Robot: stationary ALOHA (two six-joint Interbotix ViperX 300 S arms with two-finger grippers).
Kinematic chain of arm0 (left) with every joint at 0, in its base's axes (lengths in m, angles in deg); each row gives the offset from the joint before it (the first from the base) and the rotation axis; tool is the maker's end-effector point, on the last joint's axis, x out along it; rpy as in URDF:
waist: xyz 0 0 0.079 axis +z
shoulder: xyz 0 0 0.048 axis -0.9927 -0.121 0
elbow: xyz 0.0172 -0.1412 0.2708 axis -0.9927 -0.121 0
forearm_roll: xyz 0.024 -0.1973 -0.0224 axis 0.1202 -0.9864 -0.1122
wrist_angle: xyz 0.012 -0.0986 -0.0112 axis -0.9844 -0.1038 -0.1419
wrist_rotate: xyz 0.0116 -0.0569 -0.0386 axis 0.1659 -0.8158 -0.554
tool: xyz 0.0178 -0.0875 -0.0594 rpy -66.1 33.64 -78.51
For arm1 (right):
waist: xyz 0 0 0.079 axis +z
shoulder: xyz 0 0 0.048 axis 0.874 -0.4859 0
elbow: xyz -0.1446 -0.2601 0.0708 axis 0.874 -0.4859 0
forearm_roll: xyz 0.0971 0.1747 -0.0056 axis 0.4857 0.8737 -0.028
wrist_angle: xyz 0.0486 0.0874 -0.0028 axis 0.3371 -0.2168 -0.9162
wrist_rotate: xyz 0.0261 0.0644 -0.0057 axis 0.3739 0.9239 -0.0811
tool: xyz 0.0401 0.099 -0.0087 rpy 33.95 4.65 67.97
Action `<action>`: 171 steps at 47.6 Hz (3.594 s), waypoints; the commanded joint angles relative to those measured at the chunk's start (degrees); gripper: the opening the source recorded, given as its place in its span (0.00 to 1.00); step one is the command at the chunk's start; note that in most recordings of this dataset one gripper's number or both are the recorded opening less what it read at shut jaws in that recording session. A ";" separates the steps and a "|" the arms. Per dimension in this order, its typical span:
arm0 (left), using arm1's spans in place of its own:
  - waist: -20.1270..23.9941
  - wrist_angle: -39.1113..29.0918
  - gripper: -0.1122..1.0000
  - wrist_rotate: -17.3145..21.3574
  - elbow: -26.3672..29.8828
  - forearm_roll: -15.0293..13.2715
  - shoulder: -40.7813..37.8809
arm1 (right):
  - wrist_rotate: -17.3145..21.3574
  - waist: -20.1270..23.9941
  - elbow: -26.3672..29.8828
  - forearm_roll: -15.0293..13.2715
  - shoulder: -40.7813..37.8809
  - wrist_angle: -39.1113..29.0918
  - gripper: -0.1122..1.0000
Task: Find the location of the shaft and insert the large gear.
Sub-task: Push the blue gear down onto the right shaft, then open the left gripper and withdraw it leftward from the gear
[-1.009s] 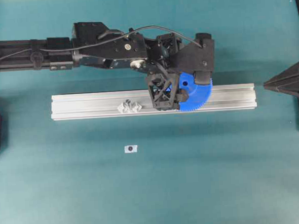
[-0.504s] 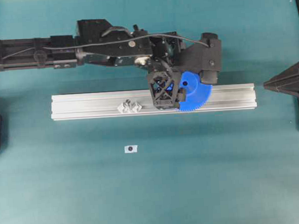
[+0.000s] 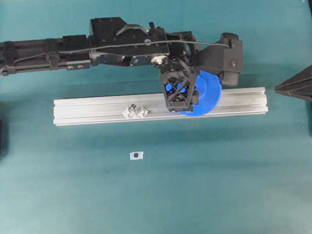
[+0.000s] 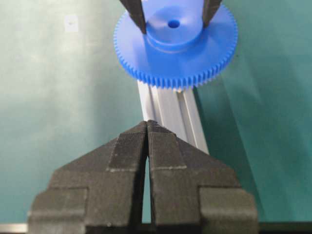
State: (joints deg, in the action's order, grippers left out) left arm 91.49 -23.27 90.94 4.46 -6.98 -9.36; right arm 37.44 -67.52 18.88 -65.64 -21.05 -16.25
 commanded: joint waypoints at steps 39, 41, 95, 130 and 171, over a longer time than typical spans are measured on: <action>-0.70 0.00 0.85 -1.58 2.99 0.00 1.58 | 0.44 -0.18 0.26 -0.09 0.18 0.26 0.13; -0.88 0.00 0.85 -2.11 2.99 0.09 1.76 | 0.44 -0.18 0.35 -0.09 0.26 0.26 0.13; -2.81 7.21 0.85 -10.37 -7.12 0.00 12.04 | 0.53 -0.18 0.35 -0.09 0.26 0.26 0.13; -4.48 18.98 0.85 -13.97 -24.26 0.00 26.02 | 0.62 -0.18 0.44 -0.09 0.26 0.26 0.13; -4.39 26.28 0.85 -14.15 -34.72 0.00 34.54 | 1.23 -0.18 0.35 -0.09 0.26 0.26 0.13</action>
State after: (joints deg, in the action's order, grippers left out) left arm 87.18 1.95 76.79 -30.17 -6.98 22.98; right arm 38.23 -67.52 18.53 -65.64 -20.35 -16.25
